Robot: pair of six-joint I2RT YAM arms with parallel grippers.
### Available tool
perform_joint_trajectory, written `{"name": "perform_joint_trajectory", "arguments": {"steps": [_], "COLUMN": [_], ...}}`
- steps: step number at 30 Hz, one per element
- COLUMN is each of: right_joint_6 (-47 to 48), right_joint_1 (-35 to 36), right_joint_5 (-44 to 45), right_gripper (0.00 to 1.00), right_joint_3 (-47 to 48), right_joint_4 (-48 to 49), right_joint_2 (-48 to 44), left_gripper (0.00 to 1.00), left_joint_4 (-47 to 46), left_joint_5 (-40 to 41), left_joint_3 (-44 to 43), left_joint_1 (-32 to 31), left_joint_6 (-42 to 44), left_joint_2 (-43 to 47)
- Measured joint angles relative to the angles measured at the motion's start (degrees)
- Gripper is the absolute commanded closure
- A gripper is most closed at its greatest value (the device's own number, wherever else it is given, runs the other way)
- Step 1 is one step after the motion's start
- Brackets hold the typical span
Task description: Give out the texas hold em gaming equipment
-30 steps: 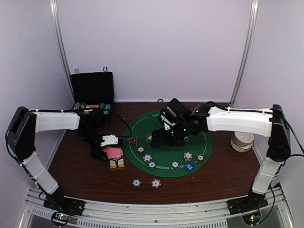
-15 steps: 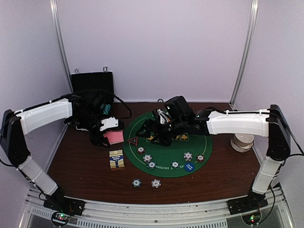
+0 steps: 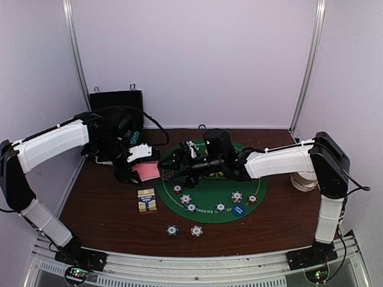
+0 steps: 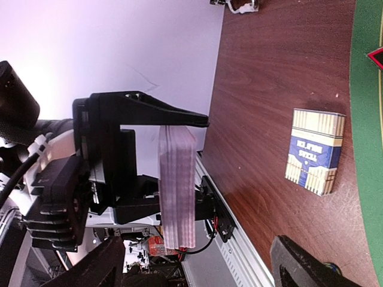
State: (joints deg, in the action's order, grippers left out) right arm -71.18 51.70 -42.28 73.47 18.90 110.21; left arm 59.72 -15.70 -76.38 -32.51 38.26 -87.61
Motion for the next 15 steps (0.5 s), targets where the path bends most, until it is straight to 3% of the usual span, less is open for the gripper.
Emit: {"name": "perform_joint_trajectory", "arguments": {"steps": [9,15], "right_joint_6": [-4.04,-6.51], "right_joint_1": [0.11,0.79], "right_joint_5": [-2.40,-3.37], "right_gripper": [0.32,0.36], "right_joint_3": [1.40,3.37], "right_joint_4": [5.75,8.20], "right_joint_2": [3.37,6.34], "left_gripper": [1.00,1.00], "left_joint_4": [0.44,0.50], "left_joint_5": [0.00,0.02], "left_joint_3": [-0.15,-0.15], "left_joint_1": [-0.98,-1.31], "left_joint_6": [-0.31,-0.31], "left_joint_2": [0.09,0.15]}}
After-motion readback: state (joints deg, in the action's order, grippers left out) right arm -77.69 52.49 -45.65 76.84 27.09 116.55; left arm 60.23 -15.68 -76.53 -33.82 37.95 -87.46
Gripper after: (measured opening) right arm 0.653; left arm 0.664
